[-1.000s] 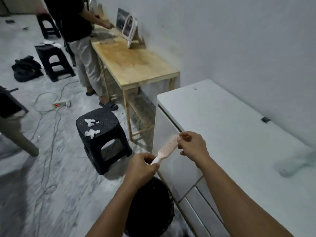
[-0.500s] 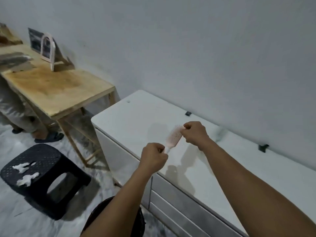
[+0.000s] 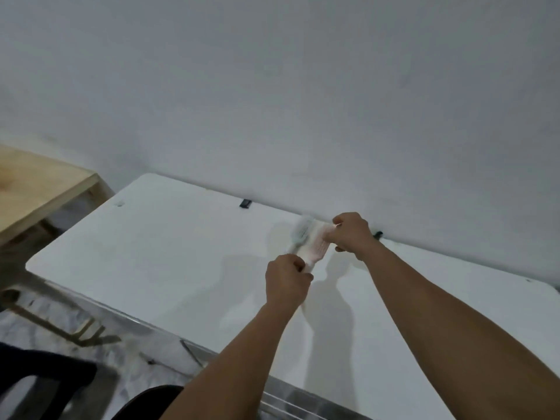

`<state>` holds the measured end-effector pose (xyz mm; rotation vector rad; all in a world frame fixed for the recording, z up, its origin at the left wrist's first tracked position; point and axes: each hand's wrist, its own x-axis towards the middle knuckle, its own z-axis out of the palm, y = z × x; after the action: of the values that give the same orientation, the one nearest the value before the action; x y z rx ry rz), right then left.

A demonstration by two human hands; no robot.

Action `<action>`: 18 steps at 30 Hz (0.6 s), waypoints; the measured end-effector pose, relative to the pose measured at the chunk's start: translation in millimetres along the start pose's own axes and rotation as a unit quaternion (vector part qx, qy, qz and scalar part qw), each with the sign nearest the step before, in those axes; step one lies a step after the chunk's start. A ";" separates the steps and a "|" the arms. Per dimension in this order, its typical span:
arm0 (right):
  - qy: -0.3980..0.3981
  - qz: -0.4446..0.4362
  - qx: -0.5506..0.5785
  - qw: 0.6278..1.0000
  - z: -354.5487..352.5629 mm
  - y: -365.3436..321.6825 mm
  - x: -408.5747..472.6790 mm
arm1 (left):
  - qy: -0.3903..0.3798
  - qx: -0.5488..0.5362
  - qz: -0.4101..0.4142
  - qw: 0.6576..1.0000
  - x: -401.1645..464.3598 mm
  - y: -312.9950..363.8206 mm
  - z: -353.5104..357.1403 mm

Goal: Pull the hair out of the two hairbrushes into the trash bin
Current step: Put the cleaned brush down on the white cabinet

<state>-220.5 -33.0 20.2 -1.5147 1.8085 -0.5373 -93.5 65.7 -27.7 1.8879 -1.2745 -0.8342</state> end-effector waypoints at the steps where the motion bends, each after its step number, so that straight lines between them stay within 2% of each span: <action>1: -0.007 0.004 -0.003 1.000 -4.2 9.1 4.7 | -0.002 0.001 -0.001 1.000 3.0 3.7 10.1; 8: -0.044 -0.025 -0.040 0.998 -12.0 59.1 44.0 | -0.011 0.030 -0.010 0.999 18.6 14.8 64.4; 18: -0.063 -0.031 -0.059 0.996 -4.4 80.3 76.9 | -0.012 0.049 -0.003 0.999 34.4 10.8 88.5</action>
<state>-282.6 -89.6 -52.8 -1.6505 1.7271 -0.3592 -160.3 13.2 -71.4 1.9646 -1.3462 -0.8148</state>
